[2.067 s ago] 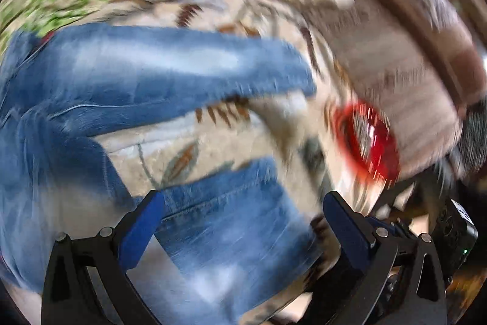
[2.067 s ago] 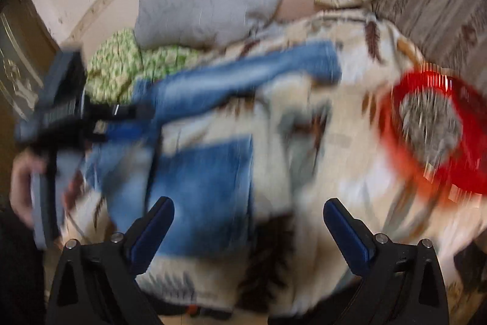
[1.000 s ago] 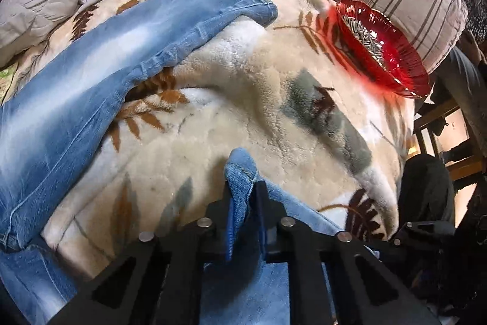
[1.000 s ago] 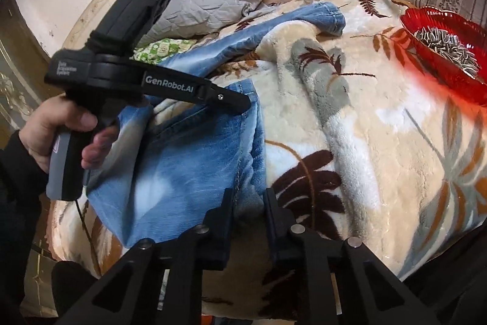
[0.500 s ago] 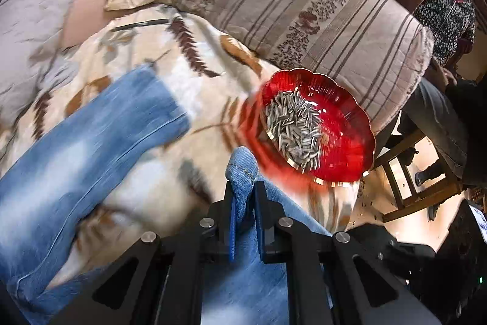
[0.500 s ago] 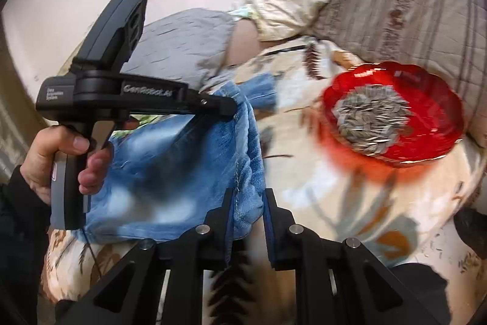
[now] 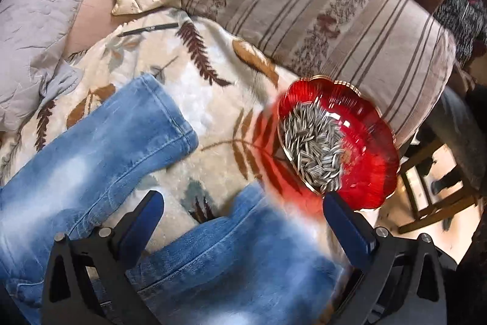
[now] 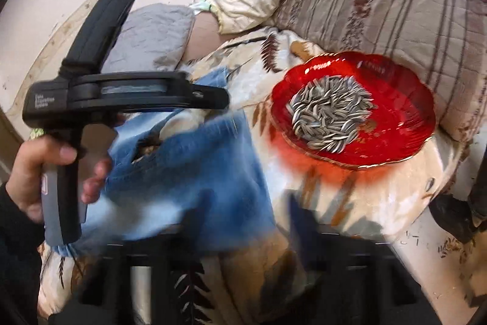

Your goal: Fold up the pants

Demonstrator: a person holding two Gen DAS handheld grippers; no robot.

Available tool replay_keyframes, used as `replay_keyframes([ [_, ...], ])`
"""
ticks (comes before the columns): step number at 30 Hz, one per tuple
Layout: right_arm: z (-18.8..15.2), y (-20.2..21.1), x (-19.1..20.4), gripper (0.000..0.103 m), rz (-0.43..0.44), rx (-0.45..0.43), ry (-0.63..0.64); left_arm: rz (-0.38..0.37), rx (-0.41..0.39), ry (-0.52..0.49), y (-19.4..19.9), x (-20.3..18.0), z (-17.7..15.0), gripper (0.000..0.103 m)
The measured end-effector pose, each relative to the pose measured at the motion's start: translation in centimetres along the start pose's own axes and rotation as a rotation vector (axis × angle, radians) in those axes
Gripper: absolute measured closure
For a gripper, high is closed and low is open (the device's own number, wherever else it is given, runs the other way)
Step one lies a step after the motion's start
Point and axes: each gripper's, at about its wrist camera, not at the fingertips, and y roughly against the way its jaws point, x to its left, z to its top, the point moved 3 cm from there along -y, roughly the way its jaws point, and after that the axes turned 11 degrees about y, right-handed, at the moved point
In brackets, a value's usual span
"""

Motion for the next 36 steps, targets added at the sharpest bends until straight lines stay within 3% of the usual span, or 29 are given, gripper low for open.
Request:
replay_keyframes([
  [2, 0.2, 0.9, -0.3, 0.019, -0.032, -0.041, -0.003, 0.021, -0.022, 0.0, 0.6, 0.4, 0.0, 0.0],
  [10, 1.0, 2.4, 0.6, 0.018, -0.08, -0.066, 0.053, 0.109, -0.108, 0.027, 4.8, 3.4, -1.2, 0.0],
  [15, 1.5, 2.5, 2.9, 0.018, -0.06, -0.071, 0.107, 0.259, -0.168, 0.118, 10.6, 8.9, -4.0, 0.0],
  [19, 2.2, 1.9, 6.4, 0.018, -0.003, -0.083, 0.175, 0.389, -0.199, 0.225, 17.2, 14.7, -8.1, 0.0],
  [23, 2.7, 0.7, 11.4, 0.018, 0.082, -0.087, 0.254, 0.574, -0.202, 0.371, 25.9, 20.8, -13.9, 0.0],
  [28, 2.8, -0.9, 19.4, 0.018, 0.231, -0.079, 0.357, 0.761, -0.184, 0.539, 35.3, 24.7, -21.3, 0.0],
  [33, 3.3, -1.6, 28.0, 0.018, 0.359, -0.089, 0.474, 0.872, -0.105, 0.638, 39.4, 25.6, -27.8, 0.0],
  [36, 3.1, -1.8, 31.3, 0.016, 0.399, -0.079, 0.517, 0.865, -0.086, 0.705, 38.6, 26.6, -31.3, 0.0],
])
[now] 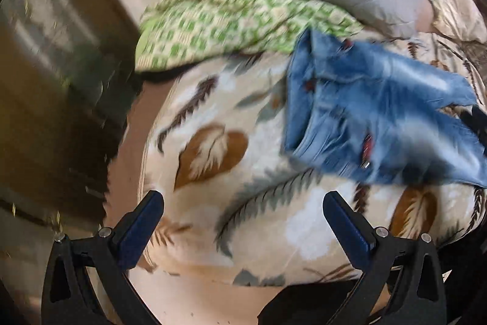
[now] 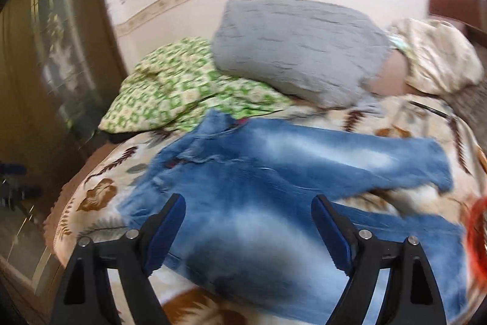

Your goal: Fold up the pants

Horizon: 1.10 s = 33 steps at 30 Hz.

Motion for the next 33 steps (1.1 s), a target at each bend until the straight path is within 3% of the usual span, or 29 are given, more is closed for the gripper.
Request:
replay_keyframes([
  [7, 0.7, -2.5, 3.4, 0.016, 0.062, 0.05, 0.069, -0.161, 0.044, 0.111, -5.8, -0.9, -2.4, 0.0],
  [9, 0.5, -3.0, 3.6, 0.015, 0.062, 0.07, 0.077, -0.23, 0.034, 0.124, -7.8, -2.5, -1.8, 0.0],
  [13, 0.3, -4.2, 3.6, 0.016, 0.053, 0.124, 0.103, -0.276, 0.03, 0.136, -11.9, -4.8, -0.1, 0.0],
  [17, 0.7, -5.2, 3.7, 0.015, 0.034, 0.142, 0.14, -0.351, 0.059, 0.226, -15.1, -6.0, 1.0, 0.0],
  [19, 1.0, -5.9, 3.7, 0.015, 0.023, 0.155, 0.146, -0.369, 0.059, 0.244, -15.6, -6.4, 1.2, 0.0],
  [24, 1.7, -7.0, 3.6, 0.016, 0.005, 0.164, 0.146, -0.325, 0.044, 0.262, -16.7, -7.1, 2.3, 0.0],
  [27, 1.6, -7.7, 3.9, 0.015, 0.038, 0.176, 0.146, -0.374, 0.058, 0.306, -17.0, -6.6, 2.6, 0.0],
  [28, 1.4, -8.1, 4.3, 0.015, 0.055, 0.183, 0.157, -0.384, 0.065, 0.314, -17.2, -6.5, 2.6, 0.004],
  [30, 0.8, -8.6, 5.2, 0.015, 0.089, 0.201, 0.184, -0.401, 0.091, 0.329, -17.6, -6.2, 2.5, 0.041],
  [33, -0.2, -9.7, 7.2, 0.016, 0.157, 0.234, 0.244, -0.389, 0.11, 0.329, -17.8, -5.4, 2.5, 0.061],
])
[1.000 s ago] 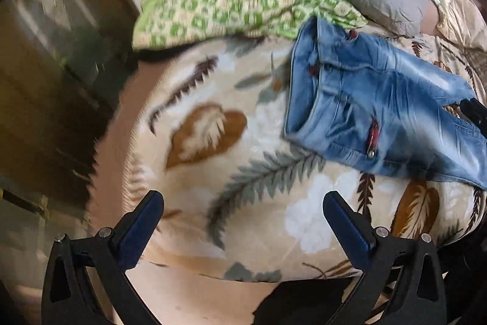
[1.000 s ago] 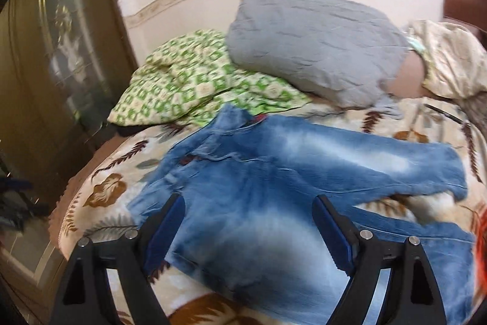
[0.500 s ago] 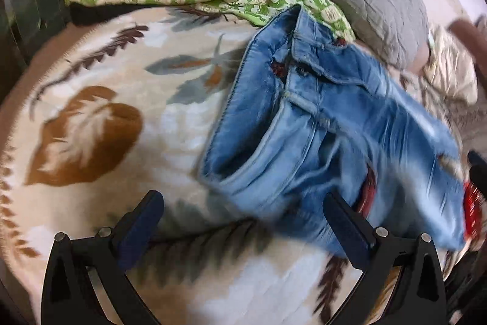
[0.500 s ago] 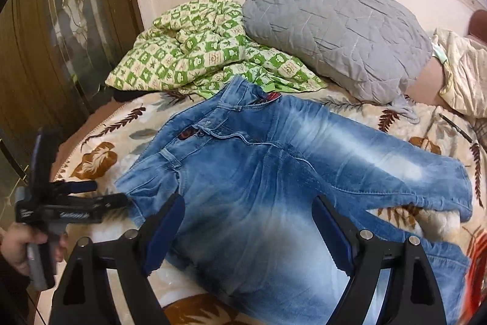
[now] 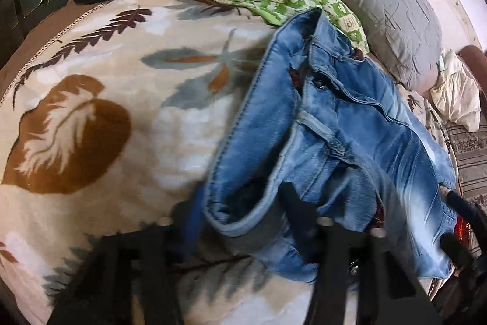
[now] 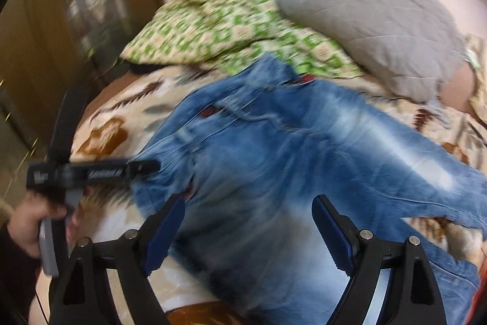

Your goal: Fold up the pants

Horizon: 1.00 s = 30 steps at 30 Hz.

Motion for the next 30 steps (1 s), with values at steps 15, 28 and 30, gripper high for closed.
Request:
replay_keyframes([
  [15, -2.6, -6.9, 5.5, 0.065, 0.123, 0.107, 0.202, -0.083, 0.034, -0.012, 1.5, 0.5, 0.3, 0.087],
  [28, -2.1, -1.5, 8.1, 0.078, 0.267, 0.025, 0.282, -0.154, -0.071, 0.021, 8.6, 3.0, -2.6, 0.088],
  [30, -2.3, -1.1, 9.1, 0.078, 0.294, 0.016, 0.301, -0.155, -0.076, 0.04, 9.8, 3.9, -3.3, 0.088],
])
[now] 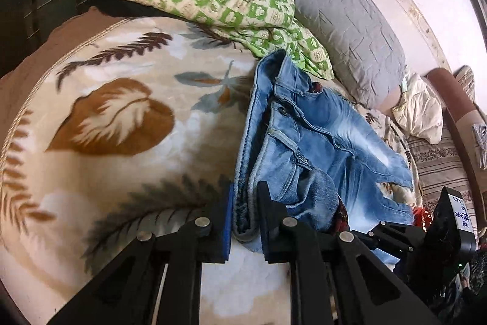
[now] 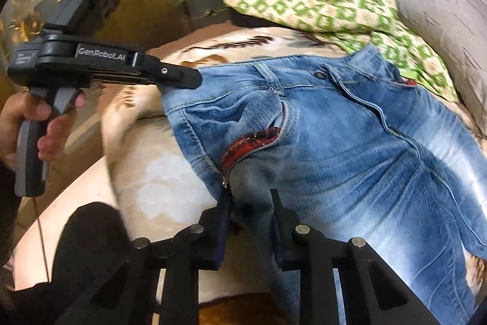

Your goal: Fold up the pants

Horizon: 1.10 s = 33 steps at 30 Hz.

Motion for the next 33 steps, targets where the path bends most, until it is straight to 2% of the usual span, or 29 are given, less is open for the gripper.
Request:
replay_keyframes([
  [4, -0.4, 0.6, 2.1, 0.078, 0.067, -0.013, 0.034, 0.03, 0.006, 0.015, 1.2, 1.2, -1.2, 0.088],
  [6, -0.8, 0.0, 2.4, 0.075, 0.068, 0.006, 0.039, 0.067, 0.038, 0.021, 0.0, 1.8, -1.7, 0.087],
  [7, -1.1, -0.8, 2.2, 0.07, 0.056, 0.028, 0.026, 0.09, 0.056, 0.006, -0.8, 1.8, -1.8, 0.086],
  [8, -1.3, -1.4, 2.0, 0.049, 0.051, 0.051, 0.017, 0.132, 0.068, -0.014, -1.7, 1.8, -1.8, 0.08],
  [9, -1.7, -2.2, 1.8, 0.033, 0.035, 0.093, 0.002, 0.166, 0.072, -0.011, -2.4, 2.1, -1.7, 0.064],
  [10, -2.1, -2.7, 1.5, 0.019, -0.009, 0.124, -0.023, 0.192, 0.084, 0.003, -2.8, 2.4, -1.4, 0.053],
  [11, -2.3, -2.7, 1.3, 0.02, -0.026, 0.116, -0.034, 0.202, 0.083, 0.014, -2.7, 2.6, -1.2, 0.037],
  [12, -2.3, -2.3, 1.2, 0.019, -0.028, 0.098, -0.041, 0.194, 0.054, 0.034, -2.2, 2.7, -0.7, 0.029],
  [14, -2.3, -1.0, 0.8, 0.019, -0.042, 0.055, -0.046, 0.151, -0.009, 0.058, -0.8, 2.4, 0.8, 0.023],
  [18, -1.3, 1.8, -0.3, 0.019, -0.093, -0.036, -0.052, 0.149, -0.049, 0.015, -0.5, 0.3, 4.2, 0.018],
  [20, -0.7, 3.0, -1.2, 0.019, -0.13, -0.07, -0.062, 0.14, -0.044, -0.013, -1.2, -1.1, 5.4, 0.013],
  [22, 0.3, 3.7, -2.9, 0.019, -0.187, -0.092, -0.072, 0.123, -0.017, -0.044, -2.7, -2.9, 6.9, 0.012],
  [26, 1.7, 3.6, -7.0, 0.019, -0.242, -0.068, -0.122, 0.1, 0.03, -0.11, -6.6, -6.5, 9.5, 0.012],
  [33, 3.2, 0.8, -16.0, 0.019, -0.367, 0.002, -0.205, 0.157, 0.088, -0.16, -15.1, -8.7, 13.1, 0.012],
])
